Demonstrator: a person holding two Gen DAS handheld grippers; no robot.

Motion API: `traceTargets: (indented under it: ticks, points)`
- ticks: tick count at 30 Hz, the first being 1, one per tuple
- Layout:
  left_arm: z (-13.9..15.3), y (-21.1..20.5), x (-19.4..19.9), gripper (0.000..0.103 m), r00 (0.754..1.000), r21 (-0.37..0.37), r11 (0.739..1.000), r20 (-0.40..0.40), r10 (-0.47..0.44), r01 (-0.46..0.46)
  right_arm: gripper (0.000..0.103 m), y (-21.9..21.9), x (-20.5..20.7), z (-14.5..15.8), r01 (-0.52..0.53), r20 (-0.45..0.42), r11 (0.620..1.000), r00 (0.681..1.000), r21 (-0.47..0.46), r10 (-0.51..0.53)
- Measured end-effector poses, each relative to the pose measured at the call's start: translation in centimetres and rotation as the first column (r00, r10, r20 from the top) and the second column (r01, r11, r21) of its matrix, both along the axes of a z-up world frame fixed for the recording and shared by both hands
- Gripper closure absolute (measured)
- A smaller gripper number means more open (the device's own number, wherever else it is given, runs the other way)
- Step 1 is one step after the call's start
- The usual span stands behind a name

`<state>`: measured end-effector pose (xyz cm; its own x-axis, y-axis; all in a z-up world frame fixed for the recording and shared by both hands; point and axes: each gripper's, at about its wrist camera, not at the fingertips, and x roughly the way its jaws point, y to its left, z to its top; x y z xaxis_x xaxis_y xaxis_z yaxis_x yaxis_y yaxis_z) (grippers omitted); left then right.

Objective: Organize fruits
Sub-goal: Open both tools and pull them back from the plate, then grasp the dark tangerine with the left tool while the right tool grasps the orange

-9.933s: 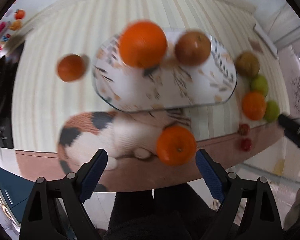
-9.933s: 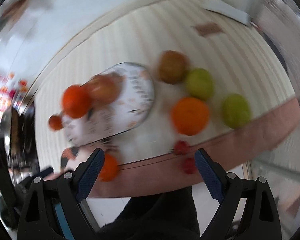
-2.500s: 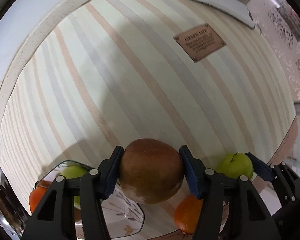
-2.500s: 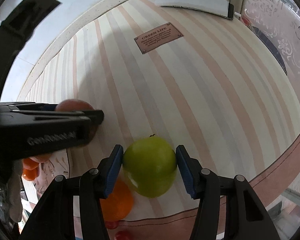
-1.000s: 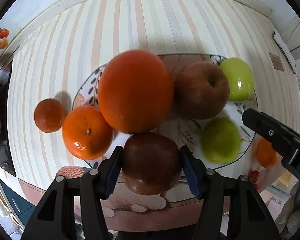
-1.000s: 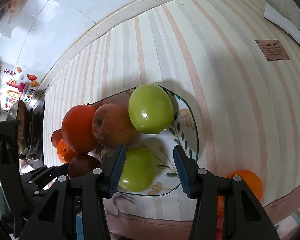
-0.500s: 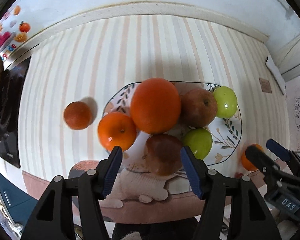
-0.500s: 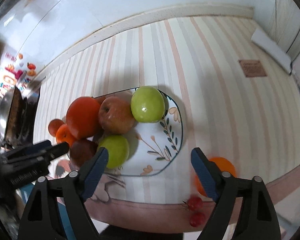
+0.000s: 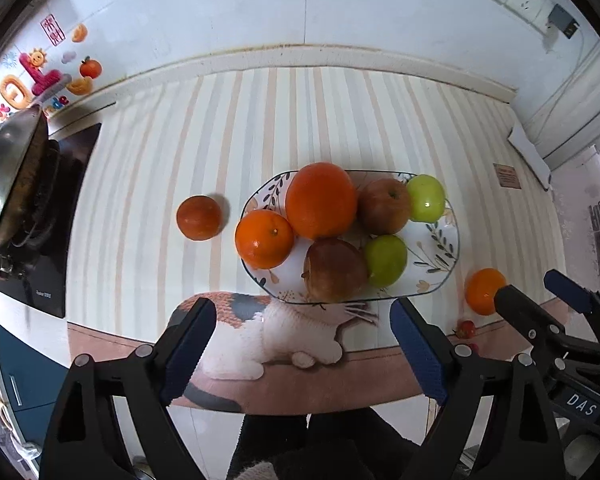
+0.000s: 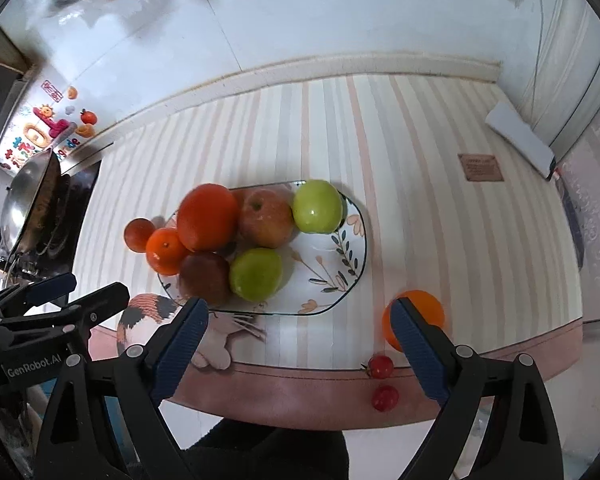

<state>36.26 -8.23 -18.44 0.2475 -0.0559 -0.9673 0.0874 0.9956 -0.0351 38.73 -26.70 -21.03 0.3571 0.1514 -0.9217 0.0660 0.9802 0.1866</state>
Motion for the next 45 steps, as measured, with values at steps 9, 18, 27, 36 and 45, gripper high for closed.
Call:
traceTargets:
  ticks: [9, 18, 27, 36, 45]
  points:
    - [4.0, 0.5, -2.2, 0.014, 0.999, -0.016, 1.000, 0.053, -0.004, 0.005, 0.008, 0.6, -2.8, 5.5, -0.004, 0.084, 1.000, 0.996, -0.004, 0.004]
    - [6.5, 0.6, -3.8, 0.014, 0.996, -0.021, 1.000, 0.091, -0.014, 0.016, 0.008, 0.8, -4.8, 9.1, 0.011, 0.135, 1.000, 0.991, -0.001, -0.010]
    - [6.1, 0.9, -4.3, 0.014, 0.999, -0.031, 0.999, 0.048, -0.019, 0.020, 0.008, 1.1, -5.0, 8.6, 0.009, 0.102, 1.000, 0.995, 0.004, -0.010]
    - [4.9, 1.3, -3.5, 0.014, 1.000, -0.036, 0.999, 0.030, -0.003, 0.004, 0.008, 0.9, -4.1, 7.0, 0.023, 0.075, 0.999, 0.997, 0.031, -0.025]
    - [0.4, 2.8, 0.5, 0.014, 0.993, 0.073, 0.994, 0.087, 0.075, -0.082, 0.008, -7.5, -2.1, -2.3, 0.297, -0.071, 0.951, 0.954, 0.088, -0.292]
